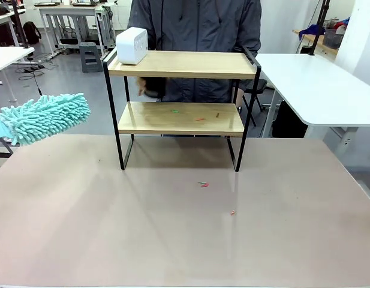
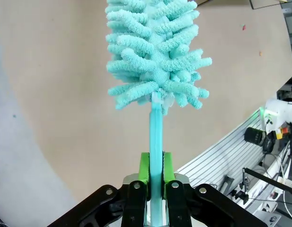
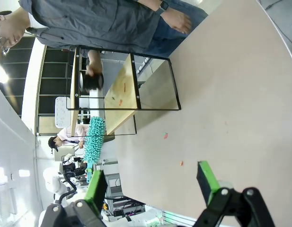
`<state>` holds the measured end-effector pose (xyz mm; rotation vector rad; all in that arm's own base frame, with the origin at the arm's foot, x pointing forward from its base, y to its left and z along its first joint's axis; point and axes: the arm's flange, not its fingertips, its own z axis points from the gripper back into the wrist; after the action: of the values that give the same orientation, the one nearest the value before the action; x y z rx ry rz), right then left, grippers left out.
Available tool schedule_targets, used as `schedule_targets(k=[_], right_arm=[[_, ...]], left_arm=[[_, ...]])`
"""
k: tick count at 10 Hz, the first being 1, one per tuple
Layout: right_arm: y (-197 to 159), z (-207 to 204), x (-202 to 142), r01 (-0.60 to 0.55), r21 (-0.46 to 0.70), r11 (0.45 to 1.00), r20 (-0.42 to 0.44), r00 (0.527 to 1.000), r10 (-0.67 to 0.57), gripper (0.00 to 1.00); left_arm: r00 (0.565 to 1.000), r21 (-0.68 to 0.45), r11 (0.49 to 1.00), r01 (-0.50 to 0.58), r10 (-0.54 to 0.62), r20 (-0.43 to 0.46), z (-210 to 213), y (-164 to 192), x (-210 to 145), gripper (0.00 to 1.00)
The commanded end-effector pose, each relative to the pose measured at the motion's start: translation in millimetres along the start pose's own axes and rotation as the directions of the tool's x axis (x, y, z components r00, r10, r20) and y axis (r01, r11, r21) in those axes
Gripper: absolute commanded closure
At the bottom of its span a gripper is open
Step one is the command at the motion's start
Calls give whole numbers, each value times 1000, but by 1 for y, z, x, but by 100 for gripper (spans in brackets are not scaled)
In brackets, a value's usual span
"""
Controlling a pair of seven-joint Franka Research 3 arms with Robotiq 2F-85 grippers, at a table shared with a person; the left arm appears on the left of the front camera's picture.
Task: Clean the shelf.
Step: Clean the remaining tier of the Shelf with the Duster once objects are removed.
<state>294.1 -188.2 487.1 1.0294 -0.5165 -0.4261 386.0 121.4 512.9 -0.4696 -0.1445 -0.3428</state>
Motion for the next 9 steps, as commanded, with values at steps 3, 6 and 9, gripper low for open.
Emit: schedule_targets(k=[3, 6, 9], right_arm=[[-1, -1, 2, -27, 25, 999, 11, 1000, 26, 0], [-1, -1, 2, -27, 25, 999, 11, 1000, 26, 0], [-1, -1, 2, -27, 25, 999, 11, 1000, 26, 0]], left_arm=[[998, 31, 999, 37, -35, -58, 10, -15, -10, 88], [929, -72, 948, 311, -319, -186, 40, -50, -117, 88], [889, -166, 893, 418, -440, -128, 31, -96, -167, 88]])
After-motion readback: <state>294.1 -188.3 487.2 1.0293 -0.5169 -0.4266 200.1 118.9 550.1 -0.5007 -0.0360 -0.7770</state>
